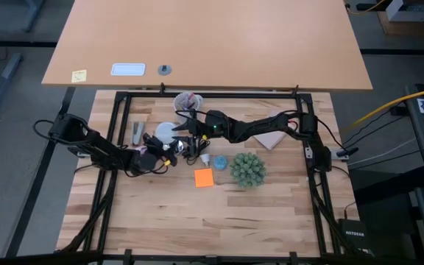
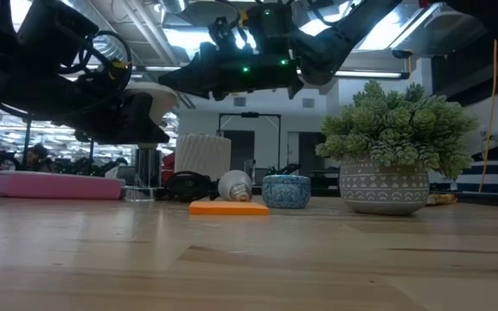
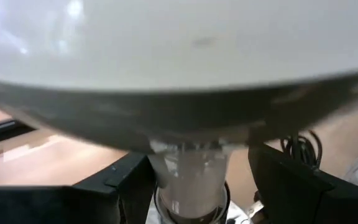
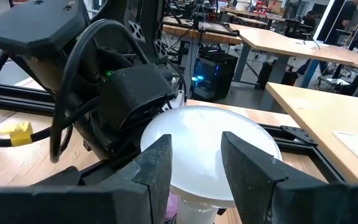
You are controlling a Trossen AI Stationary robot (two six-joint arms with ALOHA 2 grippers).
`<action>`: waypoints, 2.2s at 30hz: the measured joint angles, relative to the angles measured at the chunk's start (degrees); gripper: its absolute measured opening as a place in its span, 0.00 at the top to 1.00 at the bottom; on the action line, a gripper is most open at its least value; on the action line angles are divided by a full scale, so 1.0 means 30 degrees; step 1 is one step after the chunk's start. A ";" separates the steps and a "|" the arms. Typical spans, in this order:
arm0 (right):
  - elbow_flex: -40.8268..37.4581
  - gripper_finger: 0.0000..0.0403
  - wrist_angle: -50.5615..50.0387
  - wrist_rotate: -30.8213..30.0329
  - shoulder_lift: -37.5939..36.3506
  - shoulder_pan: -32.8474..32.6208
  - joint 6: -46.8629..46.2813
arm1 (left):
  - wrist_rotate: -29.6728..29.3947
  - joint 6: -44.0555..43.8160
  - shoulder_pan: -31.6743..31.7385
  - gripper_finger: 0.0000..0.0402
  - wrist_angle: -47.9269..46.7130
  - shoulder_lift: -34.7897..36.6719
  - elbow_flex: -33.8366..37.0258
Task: Screw lightbulb
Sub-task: Insert the lightbulb into the silver lamp
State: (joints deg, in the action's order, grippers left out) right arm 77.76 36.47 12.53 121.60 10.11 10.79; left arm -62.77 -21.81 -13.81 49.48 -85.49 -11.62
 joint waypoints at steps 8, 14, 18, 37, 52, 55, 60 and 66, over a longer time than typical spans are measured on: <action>0.0000 0.65 -0.0007 -0.0116 0.0015 0.0007 -0.0015 | -0.1033 -0.0159 -0.0176 0.41 -0.0935 0.0002 -0.0006; -0.0007 0.65 -0.0015 -0.0085 0.0015 0.0007 -0.0017 | -0.2688 -0.0172 -0.1338 0.41 -0.0958 0.0035 -0.0006; -0.0007 0.65 -0.0015 0.0000 0.0015 0.0007 -0.0015 | -0.3619 -0.0245 -0.2313 0.41 -0.0966 0.0035 0.0001; -0.0007 0.65 -0.0022 -0.0029 0.0015 0.0007 -0.0007 | -0.4908 -0.4642 -0.7021 0.41 0.0539 0.0043 0.0008; -0.0007 0.65 -0.0042 -0.0029 0.0015 0.0007 -0.0007 | -0.7682 -0.1018 -0.9392 0.70 0.5894 0.0057 0.0016; -0.0007 0.65 -0.0240 -0.0029 0.0007 0.0007 -0.0007 | -0.9011 -0.0462 -0.9410 0.81 0.5894 0.0057 0.0016; -0.0007 0.65 -0.0335 -0.0029 0.0000 0.0007 -0.0007 | -0.9082 0.0472 -0.9223 0.95 0.5884 0.0057 0.0016; -0.0007 0.65 -0.0336 -0.0029 0.0006 0.0007 -0.0077 | -0.9082 0.0795 -0.8275 0.99 0.5877 0.0057 0.0016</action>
State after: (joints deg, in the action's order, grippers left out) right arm 77.73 35.46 12.45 121.62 10.13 10.56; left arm -90.02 -19.42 -38.64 67.11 -85.32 -11.57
